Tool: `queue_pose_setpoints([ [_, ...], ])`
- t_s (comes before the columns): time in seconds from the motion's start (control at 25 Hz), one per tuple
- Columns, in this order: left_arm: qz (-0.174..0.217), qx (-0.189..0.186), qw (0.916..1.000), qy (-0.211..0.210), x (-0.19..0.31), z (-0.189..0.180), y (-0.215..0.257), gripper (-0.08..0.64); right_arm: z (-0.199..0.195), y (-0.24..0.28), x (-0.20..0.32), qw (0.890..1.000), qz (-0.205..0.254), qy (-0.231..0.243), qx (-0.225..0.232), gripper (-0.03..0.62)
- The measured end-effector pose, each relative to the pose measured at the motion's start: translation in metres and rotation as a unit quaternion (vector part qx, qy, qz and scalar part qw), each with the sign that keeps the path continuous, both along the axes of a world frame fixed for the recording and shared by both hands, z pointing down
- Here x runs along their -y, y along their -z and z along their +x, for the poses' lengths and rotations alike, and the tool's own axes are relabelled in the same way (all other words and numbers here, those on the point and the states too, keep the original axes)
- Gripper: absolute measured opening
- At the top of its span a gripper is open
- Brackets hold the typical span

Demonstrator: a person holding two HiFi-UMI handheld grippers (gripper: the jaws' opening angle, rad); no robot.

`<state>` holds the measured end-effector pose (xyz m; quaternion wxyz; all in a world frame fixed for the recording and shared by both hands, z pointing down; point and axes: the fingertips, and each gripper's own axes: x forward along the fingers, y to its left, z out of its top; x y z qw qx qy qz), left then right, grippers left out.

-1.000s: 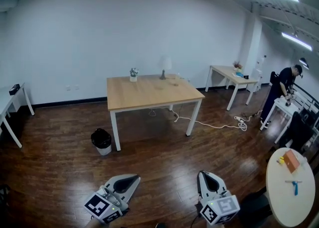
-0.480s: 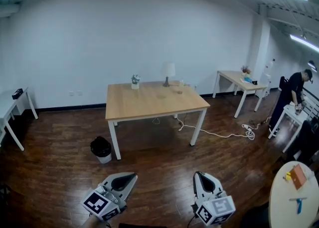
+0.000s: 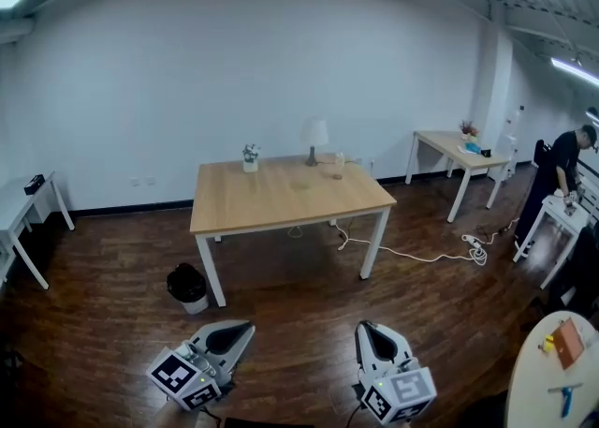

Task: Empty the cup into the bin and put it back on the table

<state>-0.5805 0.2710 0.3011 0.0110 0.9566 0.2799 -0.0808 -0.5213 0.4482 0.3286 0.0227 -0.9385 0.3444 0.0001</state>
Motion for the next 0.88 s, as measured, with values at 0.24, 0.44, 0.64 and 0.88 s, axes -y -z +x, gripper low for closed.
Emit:
queue_pose_setpoints([
  [0.24, 0.012, 0.004, 0.9997, -0.019, -0.011, 0.032, 0.0, -0.009, 0.032, 0.0, -0.008, 1.0, 0.002, -0.008, 0.0, 0.002],
  [0.44, 0.009, -0.012, 0.9994, -0.031, -0.003, 0.064, 0.005, -0.009, 0.058, 0.011, 0.002, 1.0, -0.009, -0.015, -0.009, 0.002],
  [0.64, 0.01, -0.028, 0.9982, -0.052, 0.014, 0.101, 0.018, -0.009, 0.094, 0.017, 0.016, 0.999, -0.019, -0.023, -0.012, 0.002],
  [0.88, 0.002, -0.024, 0.9973, -0.069, 0.034, 0.145, 0.019, -0.009, 0.138, 0.017, 0.046, 0.999, -0.024, -0.025, 0.0, 0.002],
])
